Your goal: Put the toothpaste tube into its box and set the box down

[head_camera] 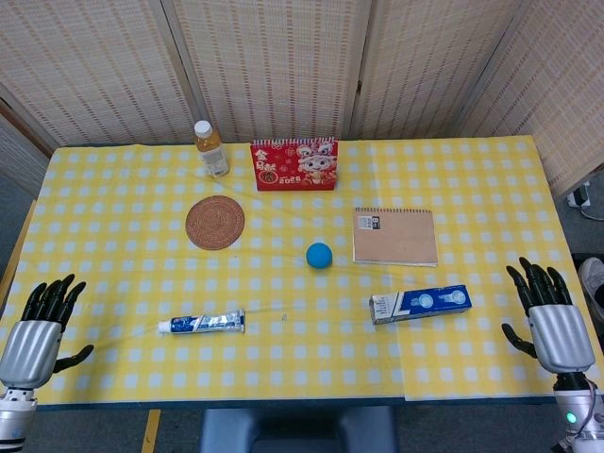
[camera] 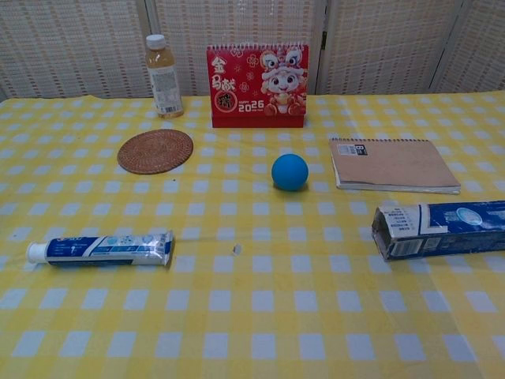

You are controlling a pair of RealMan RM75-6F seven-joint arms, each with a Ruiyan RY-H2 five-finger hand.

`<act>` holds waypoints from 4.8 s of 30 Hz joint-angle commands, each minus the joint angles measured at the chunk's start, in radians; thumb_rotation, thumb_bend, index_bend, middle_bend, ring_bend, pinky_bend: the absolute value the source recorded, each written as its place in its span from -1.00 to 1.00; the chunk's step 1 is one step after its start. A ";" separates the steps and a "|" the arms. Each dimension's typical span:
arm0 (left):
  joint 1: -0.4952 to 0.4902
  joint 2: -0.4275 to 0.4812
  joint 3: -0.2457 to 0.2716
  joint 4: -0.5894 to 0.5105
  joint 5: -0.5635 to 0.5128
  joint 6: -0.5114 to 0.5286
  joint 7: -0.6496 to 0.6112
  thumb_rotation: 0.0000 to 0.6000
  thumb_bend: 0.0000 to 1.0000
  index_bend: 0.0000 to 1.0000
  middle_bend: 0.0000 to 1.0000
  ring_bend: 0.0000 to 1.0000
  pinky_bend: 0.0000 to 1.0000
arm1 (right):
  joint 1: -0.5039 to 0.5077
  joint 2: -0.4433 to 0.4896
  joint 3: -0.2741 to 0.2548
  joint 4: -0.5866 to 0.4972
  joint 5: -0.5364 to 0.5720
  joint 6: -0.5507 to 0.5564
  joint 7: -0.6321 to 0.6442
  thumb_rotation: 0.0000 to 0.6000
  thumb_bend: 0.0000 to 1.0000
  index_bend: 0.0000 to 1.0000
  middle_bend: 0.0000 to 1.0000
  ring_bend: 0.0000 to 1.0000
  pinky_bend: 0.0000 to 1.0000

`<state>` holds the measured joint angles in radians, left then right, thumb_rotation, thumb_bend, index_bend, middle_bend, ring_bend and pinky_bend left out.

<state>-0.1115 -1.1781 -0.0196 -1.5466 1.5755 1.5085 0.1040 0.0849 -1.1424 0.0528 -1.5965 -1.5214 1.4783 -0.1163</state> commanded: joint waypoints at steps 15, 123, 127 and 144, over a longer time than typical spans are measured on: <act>-0.030 -0.080 0.002 0.044 0.132 0.069 -0.082 1.00 -0.64 -0.76 -0.18 -0.08 0.18 | -0.016 -0.005 -0.017 -0.002 -0.026 0.025 -0.026 1.00 -0.42 -1.00 -1.00 -1.00 -1.00; -0.273 -0.195 -0.083 -0.421 -0.164 -0.254 -0.171 1.00 0.19 0.57 1.00 1.00 1.00 | 0.308 -0.146 0.008 0.158 0.116 -0.524 -0.006 1.00 -0.42 -0.57 -0.58 -0.57 -0.63; -0.270 -0.185 -0.083 -0.429 -0.161 -0.249 -0.171 1.00 0.19 0.57 1.00 1.00 1.00 | 0.322 -0.180 0.003 0.182 0.133 -0.540 -0.036 1.00 -0.42 -0.56 -0.57 -0.56 -0.62; -0.266 -0.165 -0.103 -0.473 -0.140 -0.218 -0.180 1.00 0.19 0.57 1.00 1.00 1.00 | 0.339 -0.269 0.001 0.253 0.184 -0.523 -0.084 1.00 -0.42 -0.22 -0.34 -0.35 -0.27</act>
<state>-0.3770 -1.3452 -0.1195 -2.0171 1.4333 1.2859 -0.0823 0.4258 -1.4021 0.0521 -1.3522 -1.3387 0.9438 -0.1942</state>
